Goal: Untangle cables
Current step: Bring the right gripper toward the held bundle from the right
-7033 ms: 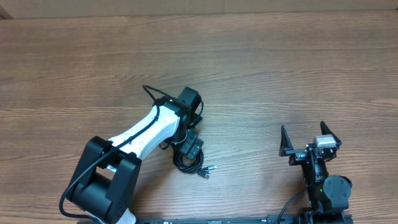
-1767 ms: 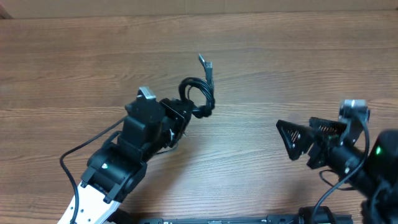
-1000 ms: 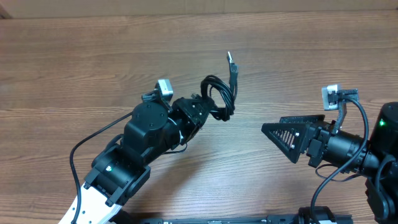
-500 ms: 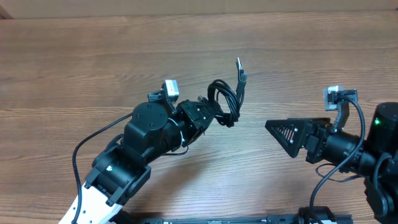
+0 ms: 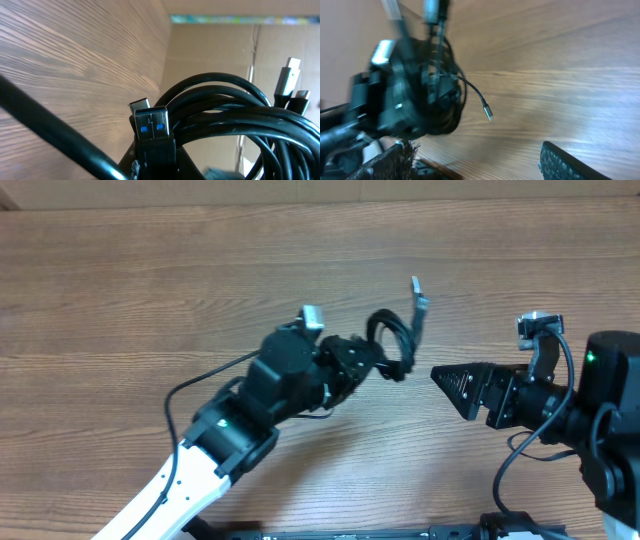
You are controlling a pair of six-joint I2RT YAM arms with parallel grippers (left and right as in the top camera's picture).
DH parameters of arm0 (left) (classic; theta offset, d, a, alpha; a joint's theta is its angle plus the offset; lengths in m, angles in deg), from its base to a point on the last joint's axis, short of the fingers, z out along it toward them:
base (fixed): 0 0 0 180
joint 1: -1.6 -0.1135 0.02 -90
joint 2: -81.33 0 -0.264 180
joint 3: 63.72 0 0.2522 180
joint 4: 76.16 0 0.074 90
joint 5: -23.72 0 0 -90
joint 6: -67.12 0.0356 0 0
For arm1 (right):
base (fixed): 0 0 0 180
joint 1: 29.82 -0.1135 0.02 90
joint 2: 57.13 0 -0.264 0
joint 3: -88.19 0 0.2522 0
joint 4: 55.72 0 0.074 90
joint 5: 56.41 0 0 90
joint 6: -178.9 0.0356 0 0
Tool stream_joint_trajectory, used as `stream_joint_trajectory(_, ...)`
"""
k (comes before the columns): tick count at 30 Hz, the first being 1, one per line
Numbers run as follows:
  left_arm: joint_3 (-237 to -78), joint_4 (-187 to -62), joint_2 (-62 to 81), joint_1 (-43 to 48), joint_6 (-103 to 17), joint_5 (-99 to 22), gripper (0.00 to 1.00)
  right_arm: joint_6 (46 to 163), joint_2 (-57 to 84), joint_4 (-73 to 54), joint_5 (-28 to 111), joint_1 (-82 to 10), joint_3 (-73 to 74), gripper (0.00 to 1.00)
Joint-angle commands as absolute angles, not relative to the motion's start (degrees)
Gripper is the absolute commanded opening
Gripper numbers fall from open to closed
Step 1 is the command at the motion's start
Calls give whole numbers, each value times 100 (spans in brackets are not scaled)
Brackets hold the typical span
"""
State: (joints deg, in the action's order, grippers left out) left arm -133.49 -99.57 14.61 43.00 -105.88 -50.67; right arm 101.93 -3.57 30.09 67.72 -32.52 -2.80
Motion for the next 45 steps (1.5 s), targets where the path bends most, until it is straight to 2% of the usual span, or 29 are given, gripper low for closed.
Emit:
stream_joint_trajectory(1,-13389,-9780,1378,4539,-10798,-5217,4,10034,-182,3167,6234,-3243,-267,81)
stream_joint_trajectory(22,-13389,-10055,1197,4626,-11734,-5792,4,9551,246,3497,6289,-3243,-267,85)
stream_joint_trajectory(34,-13389,-10033,1197,4720,-11745,-5755,4,9457,246,3335,6632,-3243,-267,90)
stream_joint_trajectory(45,-13389,-9935,1197,4856,-11773,-5864,4,9457,253,3296,6671,-3243,-267,89)
